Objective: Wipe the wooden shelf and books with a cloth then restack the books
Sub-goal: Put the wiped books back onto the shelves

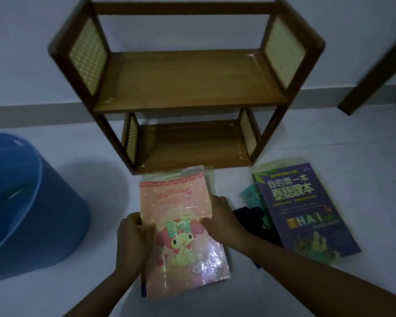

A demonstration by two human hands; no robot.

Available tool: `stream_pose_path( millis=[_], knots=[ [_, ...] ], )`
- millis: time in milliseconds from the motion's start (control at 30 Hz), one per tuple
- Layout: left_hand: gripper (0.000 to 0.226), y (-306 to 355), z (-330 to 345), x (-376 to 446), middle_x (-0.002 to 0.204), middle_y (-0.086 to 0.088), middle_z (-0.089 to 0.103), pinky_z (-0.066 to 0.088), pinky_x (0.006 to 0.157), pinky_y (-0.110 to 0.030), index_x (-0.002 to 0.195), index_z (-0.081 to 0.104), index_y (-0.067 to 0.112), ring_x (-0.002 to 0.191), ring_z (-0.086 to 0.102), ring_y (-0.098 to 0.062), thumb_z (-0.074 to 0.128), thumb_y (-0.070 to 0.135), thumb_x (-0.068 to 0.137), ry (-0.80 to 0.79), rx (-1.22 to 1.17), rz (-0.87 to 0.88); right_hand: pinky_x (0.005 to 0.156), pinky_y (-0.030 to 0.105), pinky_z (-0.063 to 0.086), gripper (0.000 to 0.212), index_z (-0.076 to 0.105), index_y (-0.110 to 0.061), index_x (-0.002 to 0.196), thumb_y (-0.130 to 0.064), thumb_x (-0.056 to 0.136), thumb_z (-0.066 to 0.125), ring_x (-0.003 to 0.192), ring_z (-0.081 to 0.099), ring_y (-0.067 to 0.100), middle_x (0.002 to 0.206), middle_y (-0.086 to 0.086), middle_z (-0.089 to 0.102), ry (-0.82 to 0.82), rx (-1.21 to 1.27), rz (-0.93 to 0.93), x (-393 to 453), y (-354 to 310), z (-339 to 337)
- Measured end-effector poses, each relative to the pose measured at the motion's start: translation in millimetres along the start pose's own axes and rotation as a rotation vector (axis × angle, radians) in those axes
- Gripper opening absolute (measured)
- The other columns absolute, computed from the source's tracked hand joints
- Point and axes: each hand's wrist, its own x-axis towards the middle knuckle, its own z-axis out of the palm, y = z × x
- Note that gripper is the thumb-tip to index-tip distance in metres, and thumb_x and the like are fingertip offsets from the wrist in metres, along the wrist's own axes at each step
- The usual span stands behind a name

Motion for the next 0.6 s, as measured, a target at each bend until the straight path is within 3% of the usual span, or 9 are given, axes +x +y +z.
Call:
stream_pose_path(
  millis=[33,100,167,233,333,400,467,533,600],
  knots=[
    [0.019,-12,3,7,0.084,-0.005,0.066,0.056,0.059,-0.039,0.088,0.058,0.017,0.076,0.066,-0.027,0.053,0.035,0.086,0.003,0.076,-0.001,0.081,0.031,0.045,0.043,0.042,-0.011,0.125,-0.025,0.089,0.061,0.107,0.053,0.028,0.121,0.01,0.041,0.014,-0.031,0.01,3,-1,3],
    [0.036,-21,6,14,0.109,-0.01,0.062,0.051,0.082,-0.042,0.116,0.055,0.016,0.102,0.059,-0.032,0.06,0.036,0.087,-0.003,0.144,-0.037,0.085,0.033,0.044,0.045,0.044,-0.013,0.123,-0.03,0.087,0.064,0.112,0.048,0.029,0.121,0.011,0.042,0.073,-0.128,0.01,6,1,7],
    [0.052,-17,10,14,0.121,-0.011,0.061,0.052,0.087,-0.044,0.135,0.041,0.015,0.107,0.06,-0.032,0.062,0.023,0.088,-0.06,-0.037,-0.11,0.088,0.033,0.044,0.052,0.044,-0.011,0.124,-0.035,0.084,0.065,0.113,0.047,0.031,0.124,0.013,0.042,0.087,-0.159,0.068,8,6,13],
    [0.035,-7,6,14,0.108,-0.01,0.069,0.059,0.074,-0.044,0.119,0.052,0.012,0.089,0.069,-0.028,0.063,0.019,0.086,-0.137,-0.239,-0.174,0.083,0.032,0.051,0.053,0.049,-0.01,0.119,-0.039,0.079,0.067,0.103,0.057,0.027,0.12,0.013,0.053,0.04,-0.051,0.166,10,6,16],
    [0.016,4,-8,26,0.075,-0.014,0.073,0.057,0.049,-0.031,0.093,0.068,-0.001,0.06,0.071,-0.022,0.064,0.01,0.083,-0.265,-0.504,-0.31,0.08,0.04,0.058,0.039,0.057,-0.004,0.106,-0.024,0.077,0.076,0.087,0.066,0.025,0.101,0.016,0.066,-0.098,0.53,0.348,18,1,5],
    [0.029,5,-16,37,0.09,-0.015,0.075,0.06,0.061,-0.035,0.106,0.067,0.001,0.075,0.074,-0.027,0.069,0.021,0.084,-0.489,-0.607,-0.378,0.092,0.05,0.053,0.037,0.066,0.004,0.106,-0.014,0.076,0.078,0.093,0.068,0.035,0.102,0.022,0.07,-0.201,0.727,0.381,22,4,-6],
    [0.042,7,-22,42,0.107,-0.015,0.072,0.056,0.083,-0.051,0.117,0.063,0.008,0.094,0.071,-0.034,0.074,0.029,0.081,-0.651,-0.655,-0.352,0.09,0.048,0.054,0.04,0.066,0.004,0.109,-0.007,0.073,0.076,0.096,0.068,0.037,0.104,0.021,0.072,-0.254,0.799,0.345,19,3,-9],
    [0.045,9,-21,41,0.112,-0.014,0.07,0.052,0.088,-0.057,0.12,0.061,0.012,0.099,0.069,-0.035,0.075,0.026,0.08,-0.66,-0.667,-0.272,0.077,0.043,0.057,0.042,0.061,0.0,0.11,0.004,0.071,0.073,0.093,0.067,0.035,0.102,0.02,0.071,-0.256,0.892,0.311,12,2,-12],
    [0.046,13,-21,35,0.111,-0.008,0.071,0.054,0.084,-0.056,0.119,0.061,0.017,0.098,0.07,-0.029,0.075,0.029,0.078,-0.586,-0.61,-0.136,0.074,0.045,0.057,0.055,0.046,-0.009,0.115,0.012,0.071,0.072,0.097,0.064,0.033,0.11,0.018,0.063,-0.21,0.993,0.293,6,3,-19]
  ],
)
